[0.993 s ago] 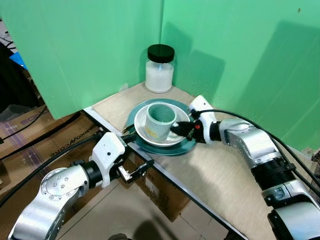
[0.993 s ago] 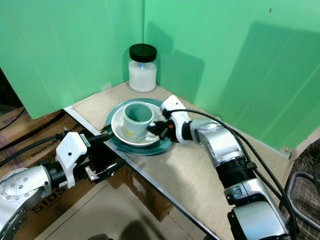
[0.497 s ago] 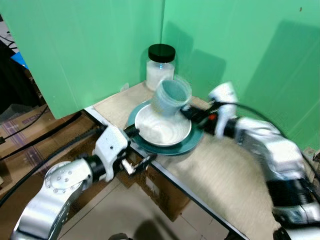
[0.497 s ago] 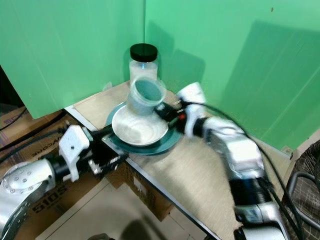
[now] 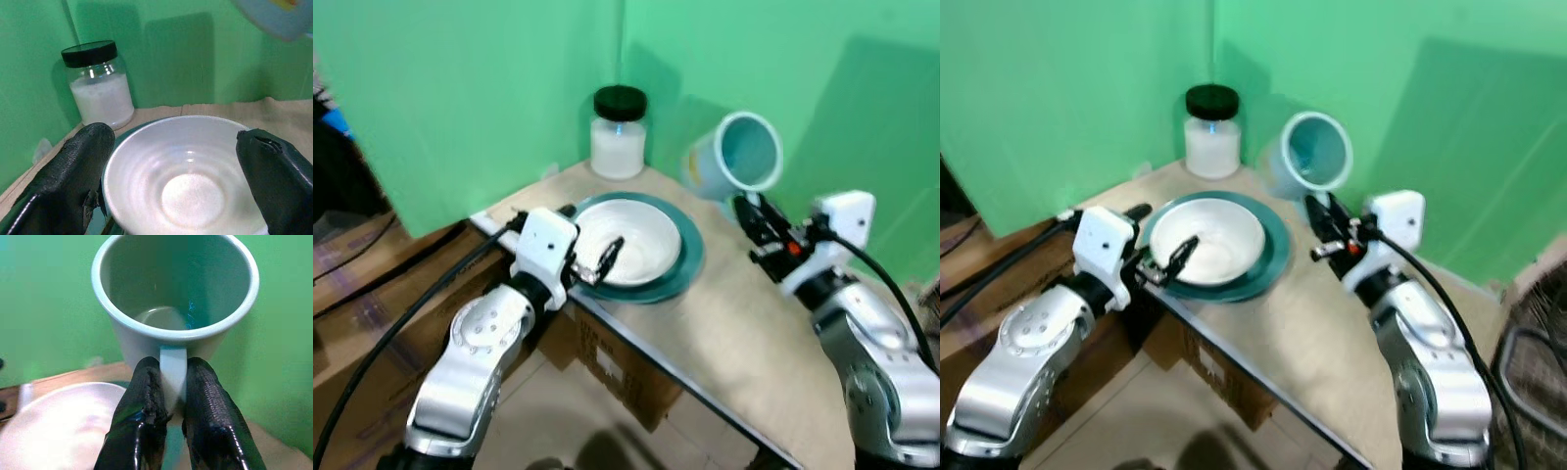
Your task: Setting the table
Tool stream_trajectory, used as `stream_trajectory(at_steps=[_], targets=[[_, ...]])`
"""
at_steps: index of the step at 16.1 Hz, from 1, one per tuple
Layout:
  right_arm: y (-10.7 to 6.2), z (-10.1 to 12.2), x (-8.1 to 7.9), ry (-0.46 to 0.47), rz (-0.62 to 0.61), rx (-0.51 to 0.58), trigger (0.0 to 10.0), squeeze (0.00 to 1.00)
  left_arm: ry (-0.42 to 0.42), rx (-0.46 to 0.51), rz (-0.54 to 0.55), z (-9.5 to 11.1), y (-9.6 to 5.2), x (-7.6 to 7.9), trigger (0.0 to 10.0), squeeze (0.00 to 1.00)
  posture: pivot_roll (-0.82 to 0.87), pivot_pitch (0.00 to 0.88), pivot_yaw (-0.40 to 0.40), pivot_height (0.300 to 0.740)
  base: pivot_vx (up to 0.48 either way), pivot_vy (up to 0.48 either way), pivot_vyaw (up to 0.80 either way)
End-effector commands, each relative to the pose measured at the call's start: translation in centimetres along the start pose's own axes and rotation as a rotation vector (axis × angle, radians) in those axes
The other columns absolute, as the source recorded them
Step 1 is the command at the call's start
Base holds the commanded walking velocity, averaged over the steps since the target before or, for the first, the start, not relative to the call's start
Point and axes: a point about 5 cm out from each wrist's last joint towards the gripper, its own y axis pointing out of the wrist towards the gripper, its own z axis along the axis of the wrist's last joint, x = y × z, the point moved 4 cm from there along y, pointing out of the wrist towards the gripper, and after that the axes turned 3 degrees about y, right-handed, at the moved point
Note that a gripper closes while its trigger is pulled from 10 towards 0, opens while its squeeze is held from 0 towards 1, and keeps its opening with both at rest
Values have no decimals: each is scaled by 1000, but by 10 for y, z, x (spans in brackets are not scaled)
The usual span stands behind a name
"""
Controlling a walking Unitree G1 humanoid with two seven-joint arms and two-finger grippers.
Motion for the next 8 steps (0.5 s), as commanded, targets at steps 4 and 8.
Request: stream_trajectory(at_steps=[4, 8], targets=[[-27, 3, 20, -6, -173, 36, 10000, 0, -10, 21, 132, 2, 8, -7, 10000, 0, 2, 0, -22, 740, 0, 0, -400], [-23, -5, 9, 5, -140, 7, 10000, 0, 11, -9, 152, -4, 1, -11, 10000, 0, 30, 0, -55, 740, 0, 0, -400]])
